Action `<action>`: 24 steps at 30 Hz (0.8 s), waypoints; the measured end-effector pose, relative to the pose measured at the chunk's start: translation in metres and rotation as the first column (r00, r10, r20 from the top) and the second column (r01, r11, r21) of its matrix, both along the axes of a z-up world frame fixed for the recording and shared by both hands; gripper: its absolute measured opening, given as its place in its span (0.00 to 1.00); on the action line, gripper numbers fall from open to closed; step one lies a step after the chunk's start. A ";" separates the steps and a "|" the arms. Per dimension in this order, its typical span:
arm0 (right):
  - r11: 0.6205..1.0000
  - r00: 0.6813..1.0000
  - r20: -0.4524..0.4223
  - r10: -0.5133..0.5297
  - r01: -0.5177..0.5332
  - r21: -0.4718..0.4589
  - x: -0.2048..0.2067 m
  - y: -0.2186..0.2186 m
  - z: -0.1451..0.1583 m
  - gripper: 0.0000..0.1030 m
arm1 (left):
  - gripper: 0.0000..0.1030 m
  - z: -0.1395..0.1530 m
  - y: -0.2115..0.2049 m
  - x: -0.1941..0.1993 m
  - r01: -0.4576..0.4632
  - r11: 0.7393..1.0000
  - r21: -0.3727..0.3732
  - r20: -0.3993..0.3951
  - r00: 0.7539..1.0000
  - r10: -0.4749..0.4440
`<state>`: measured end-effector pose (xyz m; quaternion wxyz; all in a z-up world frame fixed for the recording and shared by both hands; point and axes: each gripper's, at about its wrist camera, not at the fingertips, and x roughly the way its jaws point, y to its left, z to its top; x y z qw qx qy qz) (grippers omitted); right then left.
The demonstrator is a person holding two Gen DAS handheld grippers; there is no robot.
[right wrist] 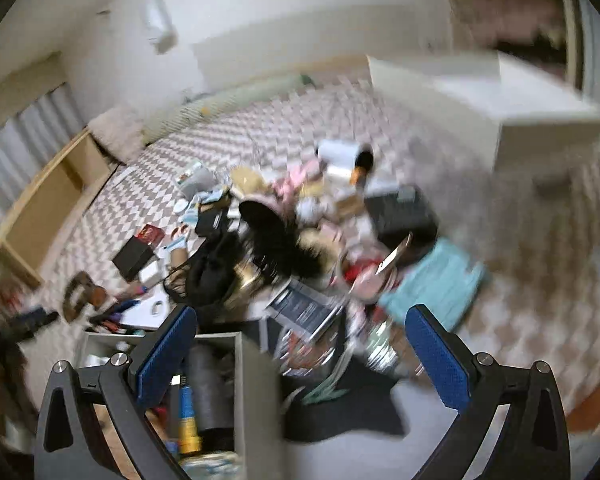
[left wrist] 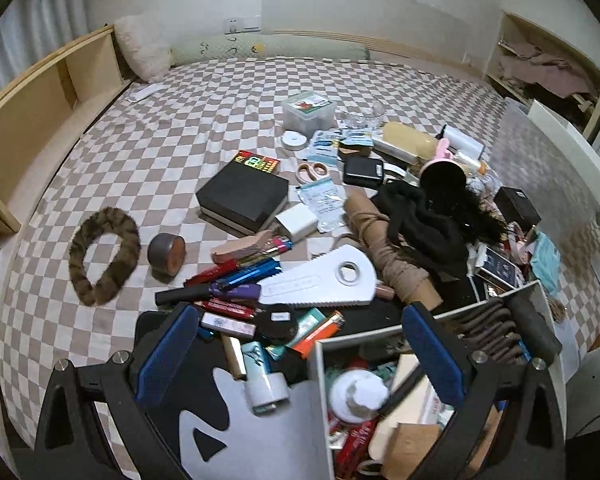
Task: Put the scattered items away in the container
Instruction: 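Withdraw both open grippers from the box back toward the scattered items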
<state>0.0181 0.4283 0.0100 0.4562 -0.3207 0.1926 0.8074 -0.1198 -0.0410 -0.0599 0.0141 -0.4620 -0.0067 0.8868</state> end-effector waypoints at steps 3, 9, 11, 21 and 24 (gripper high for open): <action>0.994 0.997 0.073 -0.017 0.009 0.104 -0.001 0.003 0.004 1.00 | 1.00 -0.004 -0.006 -0.004 -0.003 0.999 -0.037 -0.011 1.000 0.003; 0.990 0.967 0.240 -0.089 0.060 0.124 -0.013 0.037 -0.002 1.00 | 1.00 -0.012 -0.026 -0.012 -0.046 0.992 -0.119 -0.016 0.999 0.045; 0.993 0.965 0.237 -0.116 0.106 0.057 -0.012 0.053 -0.004 1.00 | 1.00 -0.017 -0.036 -0.014 -0.071 0.991 -0.111 0.004 0.997 0.072; 0.991 0.952 0.283 -0.118 0.132 -0.032 -0.026 0.090 -0.027 1.00 | 1.00 -0.044 -0.068 -0.013 -0.106 0.984 -0.142 0.097 0.988 0.120; 0.991 0.944 0.320 -0.084 0.114 -0.074 -0.027 0.093 -0.050 1.00 | 1.00 -0.059 -0.074 -0.011 -0.079 0.981 -0.175 0.143 0.984 0.104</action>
